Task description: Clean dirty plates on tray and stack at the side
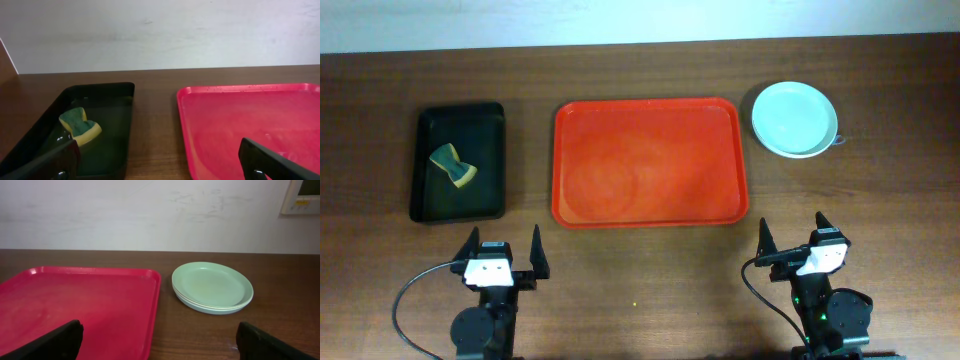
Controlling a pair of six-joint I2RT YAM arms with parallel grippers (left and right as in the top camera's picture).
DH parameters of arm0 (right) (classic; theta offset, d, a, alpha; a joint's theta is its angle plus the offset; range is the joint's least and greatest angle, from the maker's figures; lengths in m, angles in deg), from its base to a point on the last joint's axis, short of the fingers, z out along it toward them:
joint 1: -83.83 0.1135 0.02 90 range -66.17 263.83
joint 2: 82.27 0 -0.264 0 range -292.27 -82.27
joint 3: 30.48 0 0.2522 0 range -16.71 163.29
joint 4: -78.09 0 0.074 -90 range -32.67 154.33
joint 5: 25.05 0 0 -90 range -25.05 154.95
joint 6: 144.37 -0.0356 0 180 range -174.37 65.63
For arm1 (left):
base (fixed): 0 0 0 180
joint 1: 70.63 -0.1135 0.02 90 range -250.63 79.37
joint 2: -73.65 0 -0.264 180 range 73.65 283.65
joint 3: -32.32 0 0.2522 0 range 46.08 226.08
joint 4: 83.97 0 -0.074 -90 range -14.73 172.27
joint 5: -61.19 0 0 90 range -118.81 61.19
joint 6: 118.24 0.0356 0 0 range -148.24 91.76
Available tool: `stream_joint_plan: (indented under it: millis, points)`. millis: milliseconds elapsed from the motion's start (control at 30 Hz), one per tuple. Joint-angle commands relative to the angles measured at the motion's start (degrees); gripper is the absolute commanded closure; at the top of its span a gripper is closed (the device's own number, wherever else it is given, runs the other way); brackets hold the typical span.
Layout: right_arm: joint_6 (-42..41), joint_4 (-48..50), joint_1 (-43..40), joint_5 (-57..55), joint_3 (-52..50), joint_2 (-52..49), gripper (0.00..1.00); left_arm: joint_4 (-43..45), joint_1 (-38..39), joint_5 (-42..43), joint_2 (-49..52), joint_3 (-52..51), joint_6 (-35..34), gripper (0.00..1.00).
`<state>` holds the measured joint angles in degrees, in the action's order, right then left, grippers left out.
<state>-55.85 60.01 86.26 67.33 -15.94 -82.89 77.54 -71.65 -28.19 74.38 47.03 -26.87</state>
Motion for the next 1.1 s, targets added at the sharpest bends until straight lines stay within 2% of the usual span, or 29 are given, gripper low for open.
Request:
stream_joint_plan:
  millis: [0,467,1067]
  points:
    - [-0.52,-0.17,-0.31,-0.48,-0.46,0.44,0.01,-0.07,0.22,-0.66,-0.46,-0.48,1.33,0.0]
    - [-0.52,-0.17,-0.31,-0.48,-0.46,0.44,0.01,0.15,0.22,-6.08,-0.46,-0.48,0.94,0.01]
    - [-0.52,-0.17,-0.31,-0.48,-0.46,0.44,0.01,0.35,0.22,-5.38,-0.44,-0.48,-0.44,0.01]
